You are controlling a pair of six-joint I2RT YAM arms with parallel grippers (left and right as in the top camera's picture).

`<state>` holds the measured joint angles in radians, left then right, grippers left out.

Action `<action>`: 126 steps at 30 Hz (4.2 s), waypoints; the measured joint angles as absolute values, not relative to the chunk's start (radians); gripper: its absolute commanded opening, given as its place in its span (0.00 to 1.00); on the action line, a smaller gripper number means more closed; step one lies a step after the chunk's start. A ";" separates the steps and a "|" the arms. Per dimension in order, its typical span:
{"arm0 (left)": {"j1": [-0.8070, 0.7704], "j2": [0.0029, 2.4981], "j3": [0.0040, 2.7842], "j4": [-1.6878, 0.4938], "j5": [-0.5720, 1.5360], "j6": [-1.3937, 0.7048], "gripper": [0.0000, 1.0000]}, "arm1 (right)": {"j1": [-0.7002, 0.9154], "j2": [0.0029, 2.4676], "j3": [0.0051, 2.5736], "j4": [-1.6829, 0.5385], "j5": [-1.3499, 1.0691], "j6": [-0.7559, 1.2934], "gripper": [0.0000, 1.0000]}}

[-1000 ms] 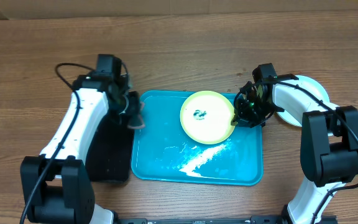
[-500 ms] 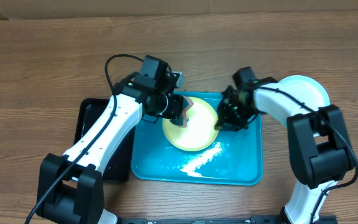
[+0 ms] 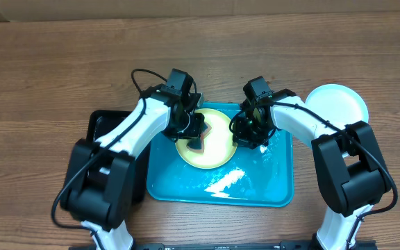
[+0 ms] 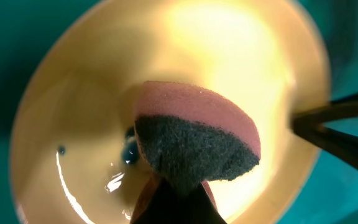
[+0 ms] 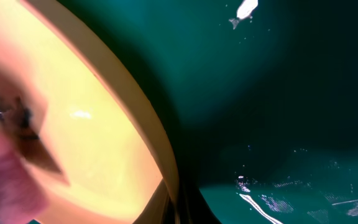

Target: Clean dirty plates on tray and stack at the side

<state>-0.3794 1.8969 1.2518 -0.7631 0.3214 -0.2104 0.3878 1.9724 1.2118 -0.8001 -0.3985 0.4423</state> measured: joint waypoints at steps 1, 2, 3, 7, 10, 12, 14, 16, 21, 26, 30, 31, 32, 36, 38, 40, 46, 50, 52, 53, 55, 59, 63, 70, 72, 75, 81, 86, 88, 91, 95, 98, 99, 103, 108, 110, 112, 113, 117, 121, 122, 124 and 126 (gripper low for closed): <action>-0.379 1.915 1.252 -0.763 0.321 -0.210 0.04 | 0.388 1.972 1.212 -0.800 -0.398 0.444 0.04; -0.379 1.930 1.252 -0.763 0.321 -0.210 0.04 | 0.388 1.972 1.212 -0.800 -0.398 0.445 0.04; -0.379 1.943 1.252 -0.762 0.322 -0.210 0.04 | 0.388 1.972 1.212 -0.801 -0.397 0.445 0.04; -0.379 1.969 1.264 -0.761 0.342 -0.223 0.04 | 0.389 1.972 1.213 -0.801 -0.395 0.445 0.04; -0.375 1.990 1.269 -0.742 0.405 -0.230 0.04 | 0.389 1.972 1.213 -0.802 -0.392 0.446 0.04; -0.366 2.008 1.270 -0.714 0.482 -0.230 0.04 | 0.388 1.972 1.214 -0.804 -0.391 0.448 0.04; -0.364 2.030 1.271 -0.677 0.564 -0.230 0.04 | 0.388 1.972 1.215 -0.804 -0.389 0.448 0.04; -0.365 2.052 1.271 -0.649 0.636 -0.232 0.04 | 0.388 1.972 1.216 -0.805 -0.389 0.448 0.04; -0.365 2.085 1.271 -0.605 0.746 -0.235 0.04 | 0.388 1.972 1.216 -0.806 -0.388 0.448 0.04; -0.359 2.090 1.273 -0.619 0.738 -0.266 0.04 | 0.388 1.972 1.216 -0.806 -0.389 0.449 0.04; -0.342 2.088 1.294 -0.695 0.673 -0.316 0.04 | 0.388 1.972 1.216 -0.806 -0.389 0.449 0.04; -0.336 2.087 1.298 -0.715 0.656 -0.324 0.04 | 0.389 1.972 1.216 -0.805 -0.389 0.449 0.04; -0.329 2.083 1.303 -0.733 0.638 -0.335 0.04 | 0.390 1.972 1.216 -0.804 -0.389 0.448 0.04; -0.290 2.062 1.318 -0.818 0.520 -0.370 0.04 | 0.393 1.972 1.217 -0.804 -0.388 0.449 0.04; -0.273 2.053 1.327 -0.850 0.454 -0.387 0.04 | 0.393 1.972 1.217 -0.803 -0.388 0.449 0.04; -0.270 2.047 1.340 -0.876 0.386 -0.403 0.04 | 0.393 1.972 1.217 -0.804 -0.389 0.449 0.04; -0.281 2.043 1.383 -0.925 0.211 -0.439 0.04 | 0.393 1.972 1.217 -0.802 -0.389 0.449 0.04; -0.307 2.044 1.394 -0.926 0.179 -0.399 0.04 | 0.395 1.972 1.217 -0.802 -0.389 0.449 0.04; -0.315 2.048 1.401 -0.907 0.194 -0.356 0.04 | 0.394 1.972 1.217 -0.802 -0.388 0.449 0.04; -0.316 2.050 1.405 -0.893 0.207 -0.337 0.04 | 0.394 1.972 1.217 -0.804 -0.387 0.451 0.04; -0.321 2.059 1.411 -0.852 0.258 -0.308 0.04 | 0.393 1.972 1.217 -0.805 -0.387 0.451 0.04; -0.363 2.074 1.414 -0.785 0.363 -0.291 0.04 | 0.392 1.972 1.217 -0.807 -0.386 0.451 0.04; -0.407 2.087 1.414 -0.759 0.447 -0.292 0.04 | 0.393 1.972 1.217 -0.807 -0.386 0.451 0.04; -0.430 2.099 1.414 -0.754 0.553 -0.292 0.04 | 0.392 1.972 1.217 -0.807 -0.386 0.451 0.04; -0.430 2.099 1.414 -0.759 0.569 -0.292 0.04 | 0.393 1.972 1.217 -0.808 -0.386 0.451 0.04; -0.431 2.099 1.414 -0.788 0.599 -0.284 0.04 | 0.392 1.972 1.217 -0.808 -0.385 0.451 0.04; -0.432 2.100 1.414 -0.883 0.622 -0.254 0.04 | 0.392 1.972 1.217 -0.808 -0.386 0.451 0.04; -0.432 2.100 1.414 -0.977 0.518 -0.256 0.04 | 0.392 1.972 1.217 -0.808 -0.385 0.451 0.04; -0.432 2.100 1.415 -1.000 0.465 -0.260 0.04 | 0.393 1.972 1.217 -0.807 -0.385 0.451 0.04; -0.432 2.099 1.429 -1.045 0.381 -0.286 0.04 | 0.392 1.972 1.217 -0.807 -0.386 0.451 0.04; -0.418 2.093 1.438 -1.084 0.282 -0.343 0.04 | 0.393 1.972 1.217 -0.807 -0.386 0.451 0.04; -0.396 2.086 1.440 -1.099 0.210 -0.395 0.04 | 0.393 1.972 1.217 -0.807 -0.386 0.451 0.04; -0.389 2.084 1.440 -1.101 0.186 -0.413 0.04 | 0.393 1.972 1.217 -0.806 -0.386 0.451 0.04; -0.380 2.078 1.446 -1.103 0.097 -0.470 0.04 | 0.393 1.972 1.217 -0.805 -0.388 0.451 0.04; -0.385 2.079 1.465 -1.085 0.031 -0.505 0.04 | 0.395 1.972 1.217 -0.801 -0.390 0.451 0.04; -0.390 2.080 1.483 -1.059 -0.007 -0.519 0.04 | 0.395 1.972 1.217 -0.801 -0.390 0.451 0.04; -0.393 2.085 1.504 -1.027 -0.031 -0.524 0.04 | 0.395 1.972 1.217 -0.801 -0.390 0.452 0.04; -0.393 2.089 1.515 -1.007 -0.034 -0.525 0.04 | 0.394 1.972 1.217 -0.801 -0.389 0.452 0.04; -0.413 2.097 1.534 -0.918 -0.007 -0.525 0.04 | 0.394 1.972 1.217 -0.803 -0.388 0.453 0.04; -0.443 2.101 1.536 -0.890 0.054 -0.525 0.04 | 0.393 1.972 1.217 -0.805 -0.387 0.452 0.04; -0.451 2.106 1.539 -0.890 0.073 -0.525 0.04 | 0.393 1.972 1.217 -0.805 -0.387 0.452 0.04; -0.463 2.122 1.550 -0.890 0.110 -0.525 0.04 | 0.393 1.972 1.217 -0.807 -0.386 0.451 0.04; -0.466 2.143 1.565 -0.894 0.147 -0.525 0.04 | 0.392 1.972 1.218 -0.812 -0.384 0.451 0.04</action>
